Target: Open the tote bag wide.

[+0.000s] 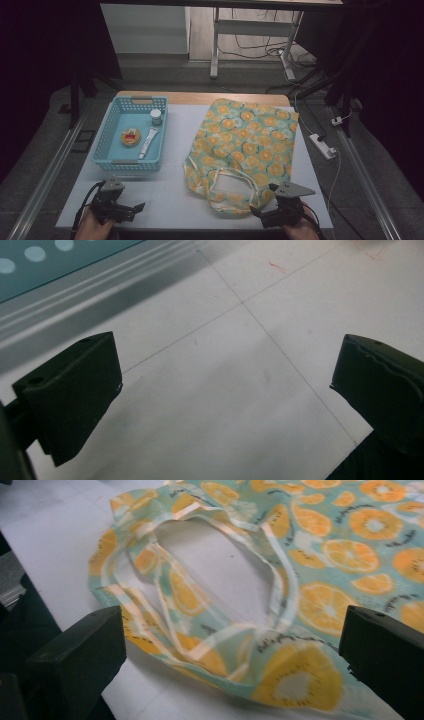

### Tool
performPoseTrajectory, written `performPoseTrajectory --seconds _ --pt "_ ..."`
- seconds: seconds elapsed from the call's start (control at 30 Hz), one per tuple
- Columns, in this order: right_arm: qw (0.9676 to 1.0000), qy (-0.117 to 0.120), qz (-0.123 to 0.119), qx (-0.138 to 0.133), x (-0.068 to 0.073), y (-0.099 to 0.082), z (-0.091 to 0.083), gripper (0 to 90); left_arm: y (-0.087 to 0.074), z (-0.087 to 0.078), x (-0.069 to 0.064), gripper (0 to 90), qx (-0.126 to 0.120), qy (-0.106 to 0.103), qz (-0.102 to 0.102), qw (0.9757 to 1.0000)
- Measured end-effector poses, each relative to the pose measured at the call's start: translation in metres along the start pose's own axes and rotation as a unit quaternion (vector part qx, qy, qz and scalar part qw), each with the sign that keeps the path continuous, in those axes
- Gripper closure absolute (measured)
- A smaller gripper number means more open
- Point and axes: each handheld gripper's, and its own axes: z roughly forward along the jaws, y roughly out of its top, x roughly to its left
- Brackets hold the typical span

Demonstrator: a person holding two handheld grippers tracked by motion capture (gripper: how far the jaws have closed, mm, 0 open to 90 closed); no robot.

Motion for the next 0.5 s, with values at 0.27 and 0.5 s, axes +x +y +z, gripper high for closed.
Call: performPoseTrajectory --seconds 0.27,0.5 --pt "0.9991 0.021 -0.028 0.025 0.013 0.006 0.014 0.0 0.000 0.000 0.000 0.0 0.000 -0.001 -0.002 1.0000" --pt "0.9964 0.048 -0.051 0.047 0.026 0.011 0.027 0.0 0.000 0.001 0.000 0.0 0.003 0.001 0.000 1.0000"
